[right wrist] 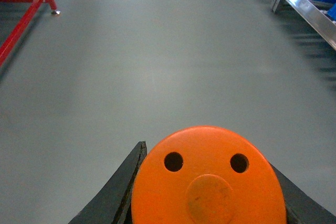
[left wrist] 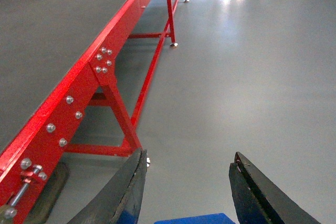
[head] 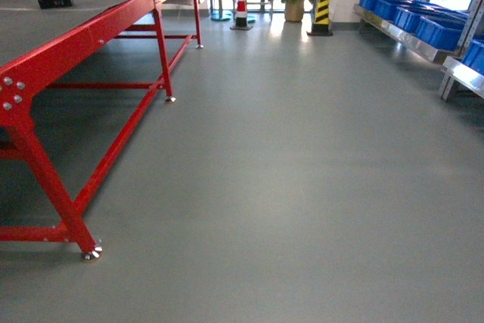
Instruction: Sort blue parts and orange caps into right shelf containers
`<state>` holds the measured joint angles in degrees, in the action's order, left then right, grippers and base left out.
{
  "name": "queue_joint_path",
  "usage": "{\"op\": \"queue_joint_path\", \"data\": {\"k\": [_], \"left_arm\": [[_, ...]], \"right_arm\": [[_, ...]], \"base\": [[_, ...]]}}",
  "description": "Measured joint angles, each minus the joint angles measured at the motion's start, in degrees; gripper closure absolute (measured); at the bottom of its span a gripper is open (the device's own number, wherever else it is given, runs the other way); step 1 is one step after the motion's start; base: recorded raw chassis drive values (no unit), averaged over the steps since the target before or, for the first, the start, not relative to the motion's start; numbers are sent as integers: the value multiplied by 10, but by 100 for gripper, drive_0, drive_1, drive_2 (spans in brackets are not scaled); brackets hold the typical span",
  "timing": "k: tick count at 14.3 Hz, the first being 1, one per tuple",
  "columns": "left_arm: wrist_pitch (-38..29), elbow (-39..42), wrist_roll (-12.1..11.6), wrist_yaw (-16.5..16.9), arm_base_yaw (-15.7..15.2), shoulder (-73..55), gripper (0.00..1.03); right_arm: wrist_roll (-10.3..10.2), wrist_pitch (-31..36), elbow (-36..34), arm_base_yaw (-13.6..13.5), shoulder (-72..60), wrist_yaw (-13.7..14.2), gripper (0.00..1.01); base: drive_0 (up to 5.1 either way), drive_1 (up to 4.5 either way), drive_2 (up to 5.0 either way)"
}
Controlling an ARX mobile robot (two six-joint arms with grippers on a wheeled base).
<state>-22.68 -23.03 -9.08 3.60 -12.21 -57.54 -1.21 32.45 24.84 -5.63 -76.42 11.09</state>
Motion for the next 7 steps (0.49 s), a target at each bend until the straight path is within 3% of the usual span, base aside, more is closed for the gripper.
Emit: {"op": "queue_joint_path", "data": {"k": [7], "left_arm": [[2,0,0,0,1,-4,60]], "right_arm": [[0,-3,0,0,-3,-2,57]], "base": [[-7,426,-440]]}}
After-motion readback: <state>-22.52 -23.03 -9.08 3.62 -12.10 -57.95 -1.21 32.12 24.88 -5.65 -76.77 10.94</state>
